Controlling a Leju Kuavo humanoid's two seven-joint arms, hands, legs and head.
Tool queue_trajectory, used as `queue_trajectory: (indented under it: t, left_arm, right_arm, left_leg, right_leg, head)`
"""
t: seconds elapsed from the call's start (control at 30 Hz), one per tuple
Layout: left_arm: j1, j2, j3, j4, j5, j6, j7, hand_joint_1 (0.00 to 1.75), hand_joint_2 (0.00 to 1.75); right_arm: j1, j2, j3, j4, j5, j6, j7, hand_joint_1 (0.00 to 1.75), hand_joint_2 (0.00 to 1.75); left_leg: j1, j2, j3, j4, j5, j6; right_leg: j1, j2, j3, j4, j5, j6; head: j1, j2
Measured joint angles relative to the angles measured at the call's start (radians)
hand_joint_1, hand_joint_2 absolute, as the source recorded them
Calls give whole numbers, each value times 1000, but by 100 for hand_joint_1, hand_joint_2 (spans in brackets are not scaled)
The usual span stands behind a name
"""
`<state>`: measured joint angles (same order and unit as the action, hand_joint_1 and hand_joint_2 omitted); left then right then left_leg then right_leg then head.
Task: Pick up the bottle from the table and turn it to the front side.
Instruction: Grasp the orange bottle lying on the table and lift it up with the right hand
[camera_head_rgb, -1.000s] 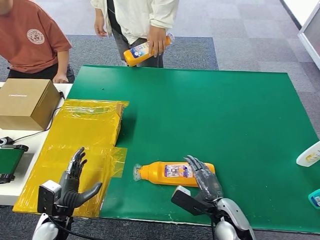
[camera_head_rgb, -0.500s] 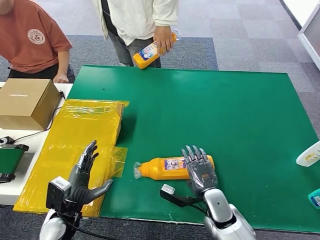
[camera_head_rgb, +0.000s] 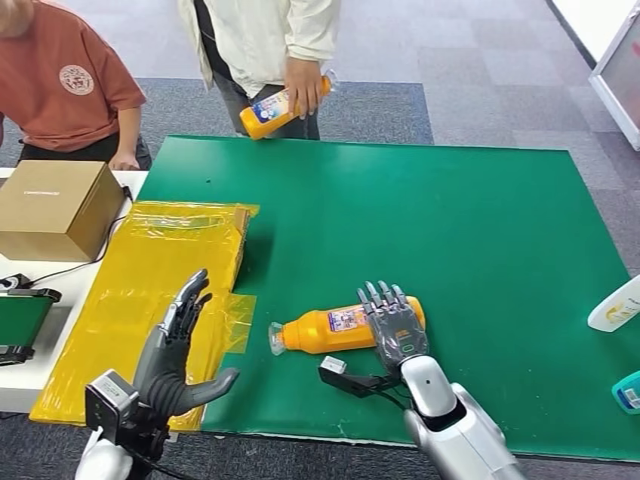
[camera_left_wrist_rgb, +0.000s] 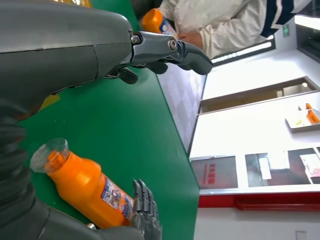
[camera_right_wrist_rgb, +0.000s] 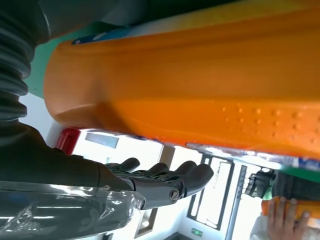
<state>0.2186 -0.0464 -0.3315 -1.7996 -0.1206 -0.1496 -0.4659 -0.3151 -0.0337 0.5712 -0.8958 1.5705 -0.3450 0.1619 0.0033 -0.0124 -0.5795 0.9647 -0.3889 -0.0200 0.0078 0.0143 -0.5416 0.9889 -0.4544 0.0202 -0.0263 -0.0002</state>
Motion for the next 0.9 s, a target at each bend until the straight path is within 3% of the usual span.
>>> queue_trajectory:
  t: [0.07, 0.1, 0.17, 0.3, 0.6, 0.67, 0.73, 0.9]
  left_arm:
    - [1, 5, -3, -11, 3, 0, -3, 0, 175]
    - [2, 8, -4, -16, 4, -1, -5, 0, 175]
    - [3, 10, -5, -25, 6, -2, -9, 0, 175]
    - [6, 15, -5, -44, 7, -6, -18, 0, 175]
    - [16, 21, -5, -85, 7, -20, -35, 0, 175]
    - [19, 22, -5, -91, 7, -21, -36, 0, 175]
    - [28, 24, -5, -97, 7, -18, -36, 0, 175]
    - [55, 27, 1, -107, 25, 9, -41, 0, 175]
  right_arm:
    - [-3, -2, 2, 8, 0, 12, -15, 120, 175]
    - [-3, -4, 5, 11, 0, 15, -20, 136, 175]
    - [-3, -10, 13, 14, 0, 18, -25, 152, 175]
    - [-11, -24, 32, 16, 1, 21, -29, 170, 175]
    - [-10, -47, 47, -17, -19, 25, -60, 175, 175]
    - [8, -49, 28, -50, -122, 28, -120, 175, 175]
    - [44, -49, -16, -114, -319, 52, -218, 175, 175]
    - [169, -28, -149, -322, -868, 260, -421, 175, 175]
  left_leg:
    - [0, 0, 2, 0, 0, 0]
    - [0, 0, 2, 0, 0, 0]
    - [0, 0, 2, 0, 1, 0]
    - [0, 0, 2, 0, 3, 2]
    - [0, 0, 1, 0, 3, 2]
    - [0, 0, 0, 0, 3, 3]
    - [0, 0, -1, 0, 2, 2]
    - [-1, -1, -7, 0, 2, 2]
  right_leg:
    - [0, 0, 2, 0, 0, 0]
    - [0, 0, 2, 0, 1, 0]
    - [0, 0, 3, 0, 2, 1]
    - [0, 0, 2, 0, 3, 2]
    - [0, 0, 2, 0, 3, 3]
    - [0, 0, 2, 0, 2, 3]
    - [0, 0, 3, 0, 2, 3]
    - [0, -1, 1, 0, 2, 3]
  head:
    - [0, 0]
    - [0, 0]
    - [0, 0]
    - [0, 0]
    - [0, 0]
    - [0, 0]
    - [0, 0]
    - [0, 0]
